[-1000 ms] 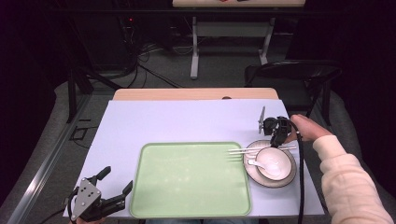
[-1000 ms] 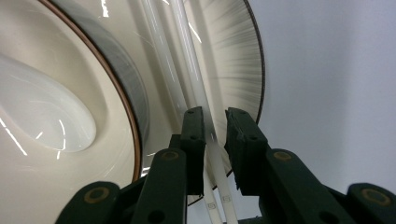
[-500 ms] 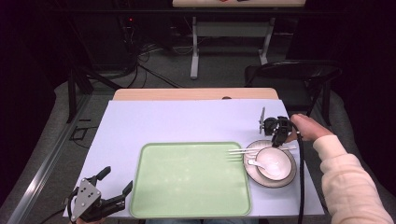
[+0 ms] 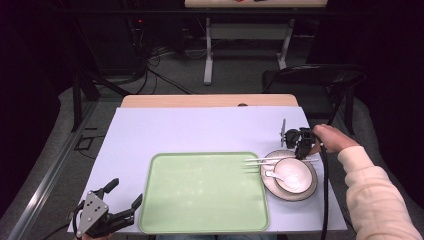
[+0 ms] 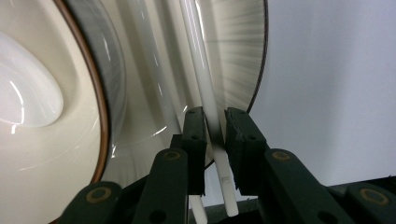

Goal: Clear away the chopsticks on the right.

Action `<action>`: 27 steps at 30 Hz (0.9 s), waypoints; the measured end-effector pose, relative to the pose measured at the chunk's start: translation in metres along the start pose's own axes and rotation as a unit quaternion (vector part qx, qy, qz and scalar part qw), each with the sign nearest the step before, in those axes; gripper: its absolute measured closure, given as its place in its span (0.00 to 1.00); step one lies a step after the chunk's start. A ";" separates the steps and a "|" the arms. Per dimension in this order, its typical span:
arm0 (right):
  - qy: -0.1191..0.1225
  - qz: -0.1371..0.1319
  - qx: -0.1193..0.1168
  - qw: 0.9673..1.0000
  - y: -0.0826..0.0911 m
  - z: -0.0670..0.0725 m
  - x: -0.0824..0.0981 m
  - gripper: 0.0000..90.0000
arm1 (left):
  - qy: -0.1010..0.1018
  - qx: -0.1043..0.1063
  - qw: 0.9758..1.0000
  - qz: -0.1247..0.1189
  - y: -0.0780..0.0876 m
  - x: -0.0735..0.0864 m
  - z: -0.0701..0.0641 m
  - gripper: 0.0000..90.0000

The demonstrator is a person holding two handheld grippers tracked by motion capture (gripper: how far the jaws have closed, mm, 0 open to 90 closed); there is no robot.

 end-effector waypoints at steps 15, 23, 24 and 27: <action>-0.003 -0.020 0.002 1.000 0.002 0.001 -0.006 0.93 | -0.003 -0.001 1.000 -0.001 0.000 0.000 0.000 0.17; -0.030 -0.033 0.028 0.999 0.033 0.005 -0.008 0.93 | -0.003 -0.001 1.000 -0.001 0.000 0.000 0.000 0.17; -0.028 -0.032 0.030 0.999 0.038 0.005 -0.009 0.93 | -0.004 -0.001 1.000 -0.001 0.000 0.000 0.000 0.17; -0.045 -0.031 0.038 0.998 0.055 0.012 -0.011 0.93 | -0.005 -0.001 1.000 -0.001 0.001 0.000 0.000 0.17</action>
Point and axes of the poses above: each handheld gripper's, and its own axes: y roughly backward along the jaws, x roughly out of its underside, z roughly to its left, the point moved 5 cm from there along -y, roughly forward along the jaws, and after that the axes turned 3 degrees about -y, right-handed, at the moved point
